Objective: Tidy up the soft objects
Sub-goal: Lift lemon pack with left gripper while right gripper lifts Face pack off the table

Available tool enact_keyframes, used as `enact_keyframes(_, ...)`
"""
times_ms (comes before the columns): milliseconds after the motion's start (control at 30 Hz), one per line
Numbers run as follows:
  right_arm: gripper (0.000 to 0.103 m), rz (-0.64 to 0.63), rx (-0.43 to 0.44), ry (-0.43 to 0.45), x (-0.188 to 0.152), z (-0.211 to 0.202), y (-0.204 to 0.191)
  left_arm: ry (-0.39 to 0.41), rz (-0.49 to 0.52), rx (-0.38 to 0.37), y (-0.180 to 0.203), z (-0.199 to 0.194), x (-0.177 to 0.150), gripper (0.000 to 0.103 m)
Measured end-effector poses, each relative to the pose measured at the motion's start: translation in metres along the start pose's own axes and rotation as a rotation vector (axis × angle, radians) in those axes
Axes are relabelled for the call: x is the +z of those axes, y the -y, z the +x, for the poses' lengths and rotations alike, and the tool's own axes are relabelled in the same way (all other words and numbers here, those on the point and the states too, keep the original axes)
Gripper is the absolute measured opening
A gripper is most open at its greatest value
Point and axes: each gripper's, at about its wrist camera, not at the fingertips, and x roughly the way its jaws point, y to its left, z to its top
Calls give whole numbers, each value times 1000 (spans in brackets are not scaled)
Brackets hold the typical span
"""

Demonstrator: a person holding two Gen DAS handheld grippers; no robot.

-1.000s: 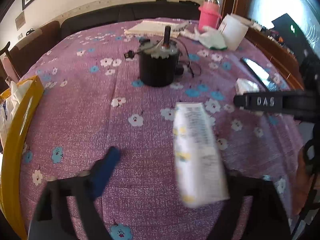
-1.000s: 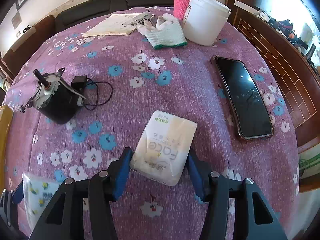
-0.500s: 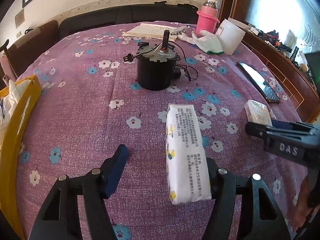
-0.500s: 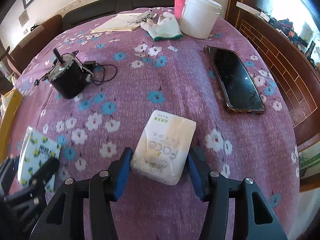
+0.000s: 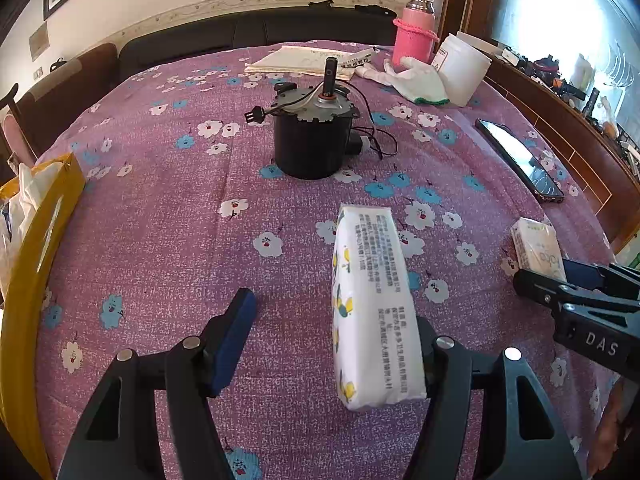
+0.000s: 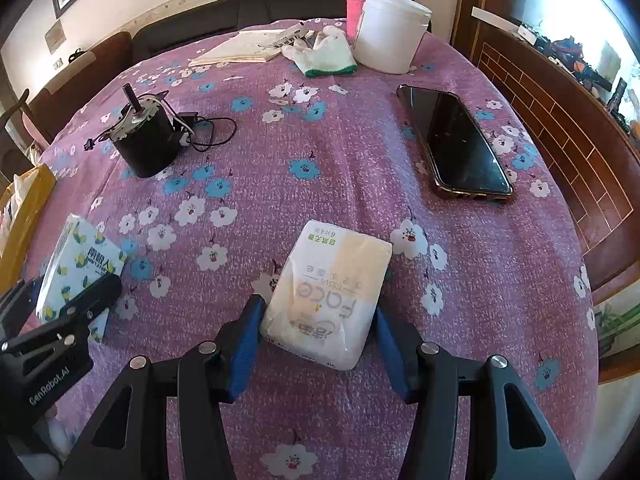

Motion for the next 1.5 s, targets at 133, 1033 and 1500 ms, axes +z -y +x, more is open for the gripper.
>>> enact_keyframes(133,58,-4,-1,10,-5,-2,0,-1,0,0,0,0,0,67)
enact_keyframes(1033,79,116,65,-1,-4,-2,17,-74,60,28,14,14,3,103)
enact_keyframes(1500,49,97,-16,0,-12,-10,11,-55,11,-88,-2,-18,-4,24)
